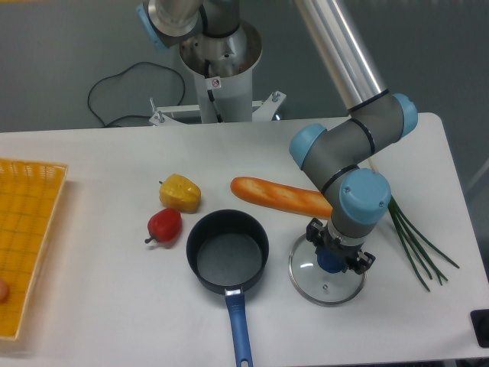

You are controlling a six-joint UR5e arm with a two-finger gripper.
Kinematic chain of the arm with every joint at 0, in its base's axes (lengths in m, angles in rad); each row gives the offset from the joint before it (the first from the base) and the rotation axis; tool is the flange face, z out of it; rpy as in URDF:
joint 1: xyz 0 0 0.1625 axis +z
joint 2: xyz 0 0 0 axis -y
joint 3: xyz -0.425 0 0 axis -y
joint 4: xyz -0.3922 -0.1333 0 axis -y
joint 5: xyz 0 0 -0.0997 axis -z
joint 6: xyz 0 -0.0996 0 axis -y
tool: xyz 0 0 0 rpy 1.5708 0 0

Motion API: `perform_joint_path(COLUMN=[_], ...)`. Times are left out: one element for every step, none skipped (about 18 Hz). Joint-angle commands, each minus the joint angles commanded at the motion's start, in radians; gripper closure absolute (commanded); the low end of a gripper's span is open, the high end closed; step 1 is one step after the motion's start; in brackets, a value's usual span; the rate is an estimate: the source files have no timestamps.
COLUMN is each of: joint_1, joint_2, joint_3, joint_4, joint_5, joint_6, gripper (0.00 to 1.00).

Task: Place the lid on the table
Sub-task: 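Hold the glass lid resting on the table, then open the gripper and lift it off the lid knob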

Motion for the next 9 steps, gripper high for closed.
perform_joint_path(joint_1=[0.0,0.0,-0.002,-0.002,-0.002,-0.002,-0.002,-0.002,-0.002], joint_2=[0.0,0.0,0.0,0.0,0.0,0.0,-0.002,-0.002,-0.002], joint_3=[0.002,0.0,0.002,0.002,0.002,0.002,0.0,0.002,0.002], joint_4=[0.002,0.002,0.002,0.002,0.002,0.002,0.002,0.002,0.002], joint_5=[0.0,0.0,0.0,0.0,0.0,0.0,0.0,0.002,0.002], joint_6=[0.0,0.0,0.0,0.0,0.0,0.002,0.002,0.002,0.002], gripper=[0.39,0.38,0.36,0.35,0.3,0.23,0.14,0.08,0.05])
